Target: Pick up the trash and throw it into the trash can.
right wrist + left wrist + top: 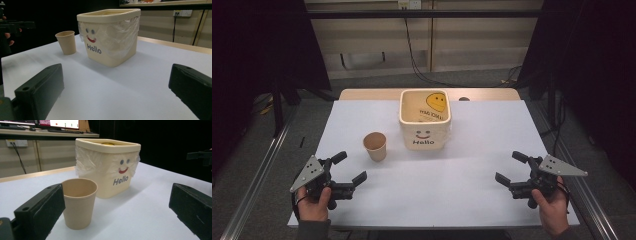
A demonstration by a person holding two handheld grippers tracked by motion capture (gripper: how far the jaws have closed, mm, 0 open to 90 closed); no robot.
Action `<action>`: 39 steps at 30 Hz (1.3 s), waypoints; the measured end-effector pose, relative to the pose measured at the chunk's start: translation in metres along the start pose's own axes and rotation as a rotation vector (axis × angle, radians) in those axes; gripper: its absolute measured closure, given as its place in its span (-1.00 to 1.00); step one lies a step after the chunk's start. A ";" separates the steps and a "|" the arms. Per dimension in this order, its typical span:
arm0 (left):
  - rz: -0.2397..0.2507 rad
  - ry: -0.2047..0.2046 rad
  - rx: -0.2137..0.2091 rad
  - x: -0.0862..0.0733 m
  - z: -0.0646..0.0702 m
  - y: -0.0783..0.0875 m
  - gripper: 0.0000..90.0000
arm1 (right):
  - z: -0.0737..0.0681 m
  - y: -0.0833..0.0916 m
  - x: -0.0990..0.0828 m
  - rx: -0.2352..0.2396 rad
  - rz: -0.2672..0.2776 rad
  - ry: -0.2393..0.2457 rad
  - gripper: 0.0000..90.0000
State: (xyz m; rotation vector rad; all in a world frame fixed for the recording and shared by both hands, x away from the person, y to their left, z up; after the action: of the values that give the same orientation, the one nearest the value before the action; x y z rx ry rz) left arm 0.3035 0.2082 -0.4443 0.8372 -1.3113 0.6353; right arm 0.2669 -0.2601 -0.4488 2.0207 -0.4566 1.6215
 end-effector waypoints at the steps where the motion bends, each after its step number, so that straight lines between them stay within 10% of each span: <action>1: -0.002 0.000 0.000 0.000 0.000 0.000 -1.00 | 0.000 0.000 0.000 -0.003 -0.002 0.002 -1.00; 18: 0.001 0.013 0.039 0.017 -0.001 -0.002 -1.00 | 0.002 0.002 -0.003 0.000 -0.008 -0.010 -1.00; 24: -0.071 -0.016 0.080 0.024 -0.002 -0.004 -1.00 | 0.003 0.002 -0.003 -0.003 -0.008 -0.009 -1.00; 39: -0.075 0.029 0.054 0.052 -0.008 -0.003 -1.00 | 0.001 0.003 -0.004 -0.002 -0.019 -0.005 -1.00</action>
State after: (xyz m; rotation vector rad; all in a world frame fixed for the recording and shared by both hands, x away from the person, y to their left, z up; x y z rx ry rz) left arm 0.3194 0.2098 -0.3937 0.9140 -1.2353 0.6236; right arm 0.2653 -0.2637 -0.4519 2.0223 -0.4396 1.6042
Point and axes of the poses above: each handheld gripper's, and its own axes: y roughly backward along the jaws, x roughly out of its top, z roughly to its right, the point moved 7 cm from there along -y, roughly forward along the jaws, and after that the axes turned 14 degrees about x, right-handed, at the moved point
